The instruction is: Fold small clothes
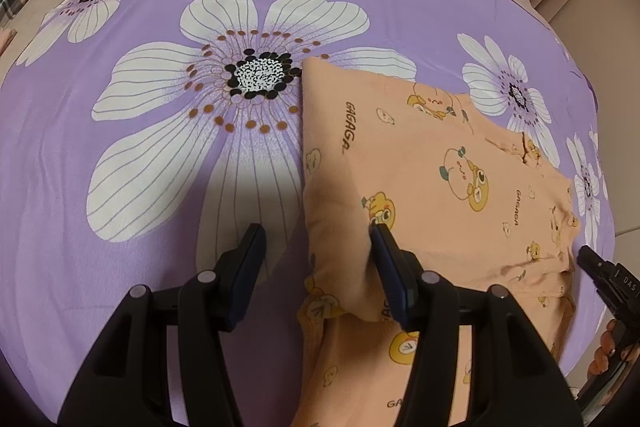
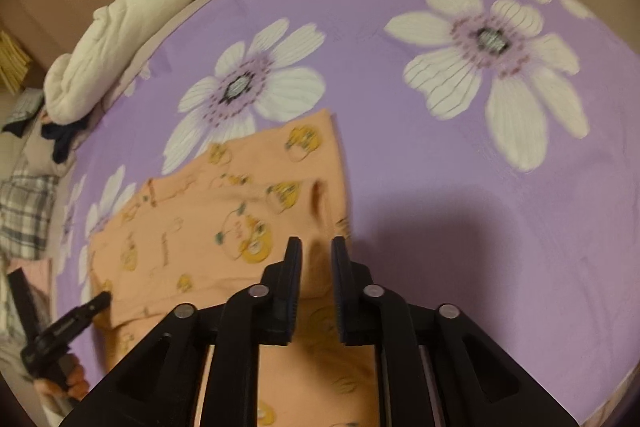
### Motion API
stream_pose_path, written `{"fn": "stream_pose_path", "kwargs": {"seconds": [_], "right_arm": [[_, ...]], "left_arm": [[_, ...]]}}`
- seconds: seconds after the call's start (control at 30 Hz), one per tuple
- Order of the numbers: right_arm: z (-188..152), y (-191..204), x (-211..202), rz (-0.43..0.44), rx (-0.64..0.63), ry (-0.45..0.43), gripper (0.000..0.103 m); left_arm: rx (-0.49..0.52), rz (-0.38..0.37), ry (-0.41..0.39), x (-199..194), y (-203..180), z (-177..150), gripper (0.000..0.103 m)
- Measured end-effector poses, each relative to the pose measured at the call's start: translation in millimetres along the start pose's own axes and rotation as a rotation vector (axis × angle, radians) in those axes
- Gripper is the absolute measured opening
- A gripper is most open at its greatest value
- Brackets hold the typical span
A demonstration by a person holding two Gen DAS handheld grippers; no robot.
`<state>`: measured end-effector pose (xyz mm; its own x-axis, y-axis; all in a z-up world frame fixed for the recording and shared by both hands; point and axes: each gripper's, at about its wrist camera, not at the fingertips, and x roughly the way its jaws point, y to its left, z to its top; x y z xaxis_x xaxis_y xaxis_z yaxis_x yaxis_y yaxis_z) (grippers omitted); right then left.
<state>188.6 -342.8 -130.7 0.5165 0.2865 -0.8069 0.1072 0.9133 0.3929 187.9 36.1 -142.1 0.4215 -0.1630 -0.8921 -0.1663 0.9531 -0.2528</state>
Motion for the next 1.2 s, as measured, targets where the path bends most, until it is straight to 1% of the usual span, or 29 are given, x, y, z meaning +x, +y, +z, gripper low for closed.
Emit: {"fn": "stream_pose_path", "kwargs": {"seconds": [0.07,0.23,0.27,0.3,0.33,0.5,0.63,0.7,0.9,0.97,1.1,1.13,1.17,1.2], "right_arm": [[-5,5,7,-0.006,-0.018,0.007,0.033],[-11,13,15,-0.054,-0.064,-0.004,0.032],[-11,14,14,-0.063,-0.073,-0.011,0.024],[-10,14,13,-0.076,-0.082,-0.014,0.006],[-9,14,11,-0.092,-0.086,-0.02,0.003],[-6,15,-15,-0.068,-0.097,-0.101,0.003],[-4,17,-24,-0.086,-0.111,-0.136,0.003],[-4,14,-19,-0.094,-0.107,-0.128,0.003],[-10,1,18,-0.133,-0.084,-0.038,0.003],[-11,2,19,-0.138,-0.089,-0.044,0.003],[-11,3,8,-0.161,-0.088,-0.057,0.003],[-12,3,4,-0.159,-0.092,-0.061,0.003],[-14,3,-2,-0.154,-0.099,-0.067,0.003],[-16,3,-7,-0.151,-0.106,-0.071,0.006]], "left_arm": [[0.002,0.001,-0.001,-1,0,-2,0.056],[-0.002,0.0,0.0,-2,0,-4,0.056],[-0.002,0.001,0.0,-2,0,-4,0.056],[-0.001,0.002,0.0,-2,1,-4,0.056],[-0.001,0.002,-0.001,-2,1,-4,0.056],[0.002,0.006,0.0,-4,-1,-5,0.056],[0.004,0.001,0.002,-4,-1,-6,0.056],[0.005,-0.001,0.003,-4,-1,-7,0.056],[0.009,0.006,0.005,-5,-2,-8,0.056],[0.013,0.006,0.008,-7,-3,-9,0.056],[0.026,0.01,0.009,-16,-7,-14,0.056],[0.033,0.005,0.003,-21,-8,-16,0.057],[0.041,0.001,-0.005,-26,-10,-18,0.061],[0.051,0.0,-0.015,-31,-12,-20,0.068]]}}
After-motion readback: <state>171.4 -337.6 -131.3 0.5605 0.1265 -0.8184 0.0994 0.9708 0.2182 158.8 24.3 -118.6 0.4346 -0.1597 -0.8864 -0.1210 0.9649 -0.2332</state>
